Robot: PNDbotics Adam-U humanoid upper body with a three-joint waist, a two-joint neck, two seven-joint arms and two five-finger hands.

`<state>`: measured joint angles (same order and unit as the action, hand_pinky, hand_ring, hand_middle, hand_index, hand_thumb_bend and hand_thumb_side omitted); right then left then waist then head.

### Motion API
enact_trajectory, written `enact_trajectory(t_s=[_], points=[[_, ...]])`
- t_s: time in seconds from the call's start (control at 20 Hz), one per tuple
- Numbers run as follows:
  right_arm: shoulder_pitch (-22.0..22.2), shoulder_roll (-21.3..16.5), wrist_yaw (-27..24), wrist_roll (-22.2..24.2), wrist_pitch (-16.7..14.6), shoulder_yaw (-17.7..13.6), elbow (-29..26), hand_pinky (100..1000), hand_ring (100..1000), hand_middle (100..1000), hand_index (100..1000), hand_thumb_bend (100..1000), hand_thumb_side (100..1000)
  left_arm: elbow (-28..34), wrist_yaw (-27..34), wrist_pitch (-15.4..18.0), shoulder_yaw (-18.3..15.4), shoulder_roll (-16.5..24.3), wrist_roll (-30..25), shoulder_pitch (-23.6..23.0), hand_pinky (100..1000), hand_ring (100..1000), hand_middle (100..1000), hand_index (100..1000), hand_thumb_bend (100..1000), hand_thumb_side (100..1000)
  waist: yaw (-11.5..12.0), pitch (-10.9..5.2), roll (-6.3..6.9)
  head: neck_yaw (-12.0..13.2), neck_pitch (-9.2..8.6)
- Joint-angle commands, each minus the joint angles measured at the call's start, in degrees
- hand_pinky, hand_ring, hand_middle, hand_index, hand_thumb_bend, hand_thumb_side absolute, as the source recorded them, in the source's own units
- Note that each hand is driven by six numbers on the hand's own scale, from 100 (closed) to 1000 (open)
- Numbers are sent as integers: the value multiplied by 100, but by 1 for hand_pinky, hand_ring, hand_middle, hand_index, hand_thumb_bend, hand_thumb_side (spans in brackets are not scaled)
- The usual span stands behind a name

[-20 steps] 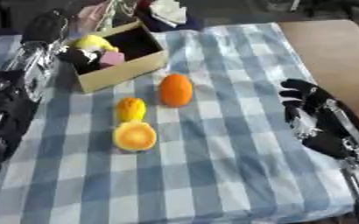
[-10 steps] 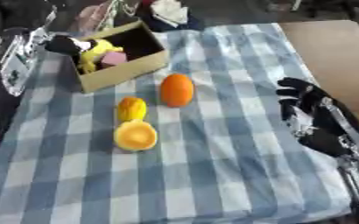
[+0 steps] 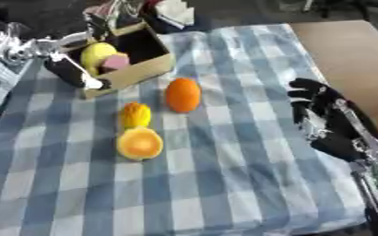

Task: Pick up objects on the table and place them in the box.

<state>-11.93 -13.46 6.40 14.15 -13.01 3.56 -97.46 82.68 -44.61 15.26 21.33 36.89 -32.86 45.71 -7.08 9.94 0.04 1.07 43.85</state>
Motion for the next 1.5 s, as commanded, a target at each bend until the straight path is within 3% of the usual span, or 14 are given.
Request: enact_trajectory(t_s=[0.05,0.5,0.75,0.95,1.5], points=[[-61,-84,-10,-87,-3,-91,-111,806,853,845,902,100,366,244,115,205,171,221,-266,6,784,748,737,818,521,292,-12,11,50,-10,27],[-46,-73,85,-324,22,-320,-181,806,851,827,899,100,367,906,238,1096,643,546,-318,-469,790,750,728,809,532,261,-48,27,74,-25,27],[-26,-82,126,-422,40,-386,-177,806,851,828,900,100,367,1452,650,1120,743,850,-628,-736,791,749,726,807,521,261,-35,37,99,-37,27],[-29,-76,135,-422,39,-378,-181,806,851,828,900,100,367,1547,759,1079,851,859,-856,-826,787,747,725,806,514,258,-30,38,102,-42,27],[-26,-48,118,-414,40,-371,-180,806,851,827,900,100,368,1008,-349,1053,937,353,-257,-916,774,731,721,810,503,202,-47,54,64,-72,27]])
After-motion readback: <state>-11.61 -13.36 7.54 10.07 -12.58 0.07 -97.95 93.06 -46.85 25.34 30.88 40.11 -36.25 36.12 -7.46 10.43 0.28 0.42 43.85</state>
